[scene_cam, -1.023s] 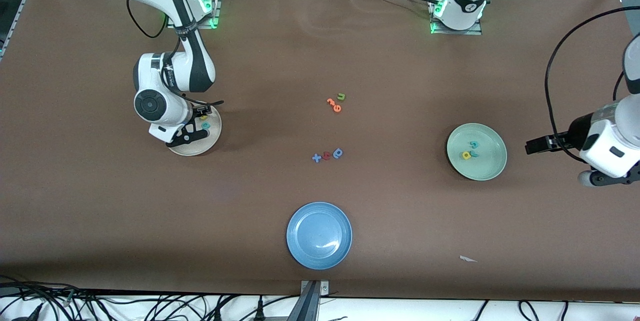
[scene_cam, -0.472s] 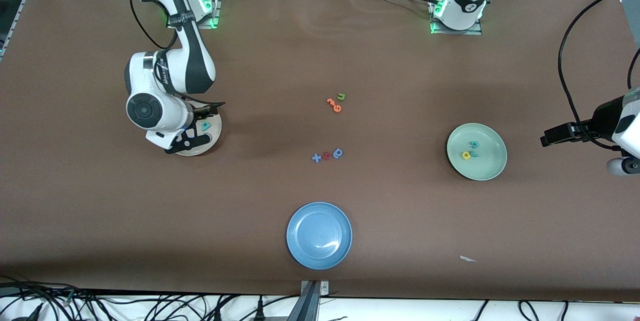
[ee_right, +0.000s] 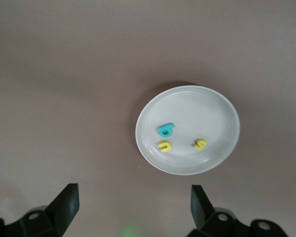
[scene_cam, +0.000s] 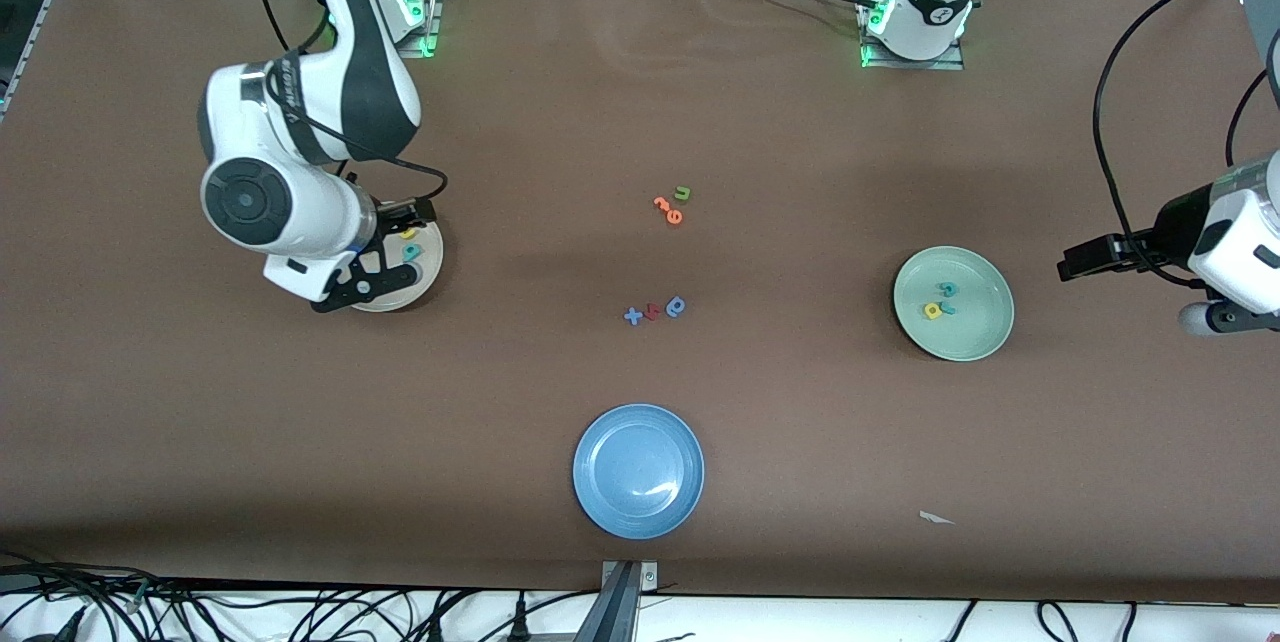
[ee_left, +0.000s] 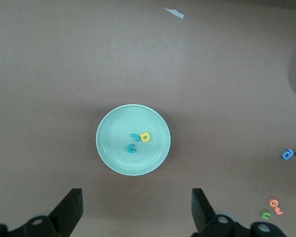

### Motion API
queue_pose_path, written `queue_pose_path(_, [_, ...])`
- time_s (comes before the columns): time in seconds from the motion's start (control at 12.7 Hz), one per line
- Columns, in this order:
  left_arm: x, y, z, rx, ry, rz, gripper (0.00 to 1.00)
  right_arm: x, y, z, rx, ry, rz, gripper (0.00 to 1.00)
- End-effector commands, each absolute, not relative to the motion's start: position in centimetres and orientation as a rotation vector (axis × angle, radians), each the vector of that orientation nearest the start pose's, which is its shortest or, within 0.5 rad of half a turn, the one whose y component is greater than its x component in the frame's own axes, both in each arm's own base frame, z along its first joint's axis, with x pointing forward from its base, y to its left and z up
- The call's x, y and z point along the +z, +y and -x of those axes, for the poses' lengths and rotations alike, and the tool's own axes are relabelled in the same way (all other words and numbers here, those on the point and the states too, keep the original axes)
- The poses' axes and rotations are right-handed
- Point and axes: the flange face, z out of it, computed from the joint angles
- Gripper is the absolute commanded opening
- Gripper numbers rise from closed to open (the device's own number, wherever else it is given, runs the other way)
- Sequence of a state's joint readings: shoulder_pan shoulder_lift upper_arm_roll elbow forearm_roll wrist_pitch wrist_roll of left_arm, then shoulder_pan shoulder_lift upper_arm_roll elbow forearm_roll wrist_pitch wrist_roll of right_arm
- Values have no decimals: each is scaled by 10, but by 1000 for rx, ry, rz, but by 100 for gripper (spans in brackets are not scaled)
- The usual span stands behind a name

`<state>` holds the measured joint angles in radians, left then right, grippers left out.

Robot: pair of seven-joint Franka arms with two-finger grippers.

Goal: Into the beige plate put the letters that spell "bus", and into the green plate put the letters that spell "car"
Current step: 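Release the u on the cream plate while the left gripper returns to rest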

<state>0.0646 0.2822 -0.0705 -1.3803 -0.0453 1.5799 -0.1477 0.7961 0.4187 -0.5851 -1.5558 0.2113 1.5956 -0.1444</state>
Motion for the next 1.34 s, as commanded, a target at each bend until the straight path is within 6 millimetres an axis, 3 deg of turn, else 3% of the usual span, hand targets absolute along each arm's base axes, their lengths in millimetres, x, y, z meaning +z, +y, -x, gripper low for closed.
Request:
queue_pose_path(0.0, [559, -1, -617, 91, -217, 3213, 99, 467, 183, -599, 436, -465, 3104, 100])
queue_pose_path(0.08, [559, 1, -618, 91, -222, 3210, 99, 487, 177, -596, 401, -477, 3100, 100])
queue_pose_path(0.16, [558, 1, -619, 92, -218, 3203, 99, 515, 149, -594, 336, -443, 3093, 100])
queue_pose_path(0.31, [560, 3, -619, 85, -220, 3200, 99, 535, 136, -588, 301, -486, 3112, 100])
queue_pose_path(0.47, [565, 5, -620, 69, -223, 3197, 99, 541, 127, -574, 297, -469, 3088, 100])
queue_pose_path(0.71, [571, 10, -620, 52, -240, 3197, 100, 543, 102, -559, 296, -207, 3102, 100])
queue_pose_path(1.02, [570, 15, -620, 54, -251, 3200, 100, 595, 60, -540, 45, -134, 3156, 100])
queue_pose_path(1.26, [569, 14, -620, 59, -248, 3200, 100, 604, 52, -535, 31, -165, 3229, 100])
